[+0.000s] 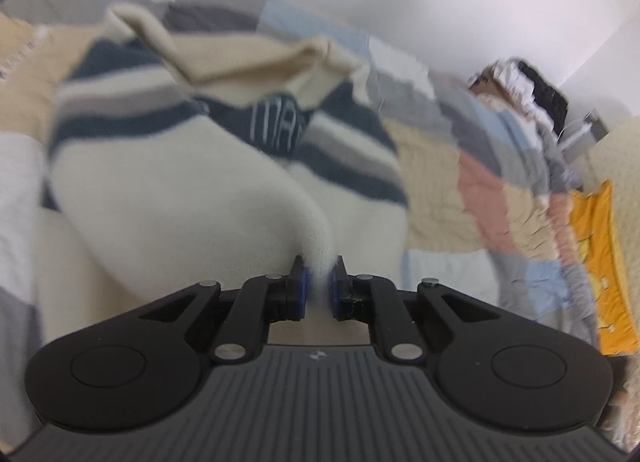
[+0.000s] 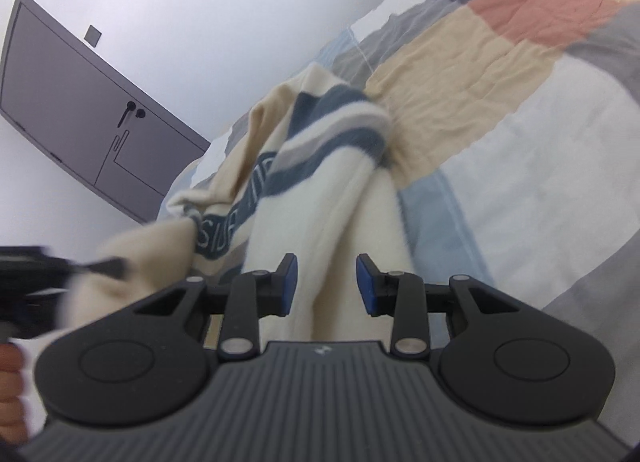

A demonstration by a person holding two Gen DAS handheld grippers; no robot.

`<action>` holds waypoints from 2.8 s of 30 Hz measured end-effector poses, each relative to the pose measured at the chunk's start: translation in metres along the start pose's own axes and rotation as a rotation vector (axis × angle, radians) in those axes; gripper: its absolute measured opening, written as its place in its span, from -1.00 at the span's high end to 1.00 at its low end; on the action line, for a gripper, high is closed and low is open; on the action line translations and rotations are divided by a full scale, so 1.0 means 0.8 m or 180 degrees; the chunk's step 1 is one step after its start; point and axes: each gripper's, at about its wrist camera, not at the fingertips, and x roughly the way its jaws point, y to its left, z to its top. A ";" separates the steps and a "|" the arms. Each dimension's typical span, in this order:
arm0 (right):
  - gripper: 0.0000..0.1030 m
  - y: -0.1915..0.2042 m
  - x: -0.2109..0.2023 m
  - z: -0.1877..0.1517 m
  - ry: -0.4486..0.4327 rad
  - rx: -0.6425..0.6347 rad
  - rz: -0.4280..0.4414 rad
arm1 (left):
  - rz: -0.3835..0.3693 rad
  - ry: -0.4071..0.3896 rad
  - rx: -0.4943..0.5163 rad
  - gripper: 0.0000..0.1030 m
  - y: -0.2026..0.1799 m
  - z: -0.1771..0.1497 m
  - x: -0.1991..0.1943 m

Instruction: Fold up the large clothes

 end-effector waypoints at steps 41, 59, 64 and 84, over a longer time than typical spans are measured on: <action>0.74 0.057 0.030 -0.057 0.0292 -0.1464 -0.0665 | 0.0450 -0.0635 0.0125 -0.27 0.138 -0.144 -0.049; 0.08 0.164 0.087 0.019 -0.0082 -0.1845 -0.0445 | 0.0364 -0.0809 0.0153 -0.27 0.167 -0.094 -0.029; 0.09 0.204 0.184 0.025 0.0134 -0.1921 -0.0314 | 0.0367 -0.0897 0.0185 -0.27 0.175 -0.088 -0.023; 0.12 0.231 0.458 0.097 -0.0019 -0.2272 -0.0956 | 0.0516 -0.1389 -0.0391 -0.27 0.264 -0.055 -0.002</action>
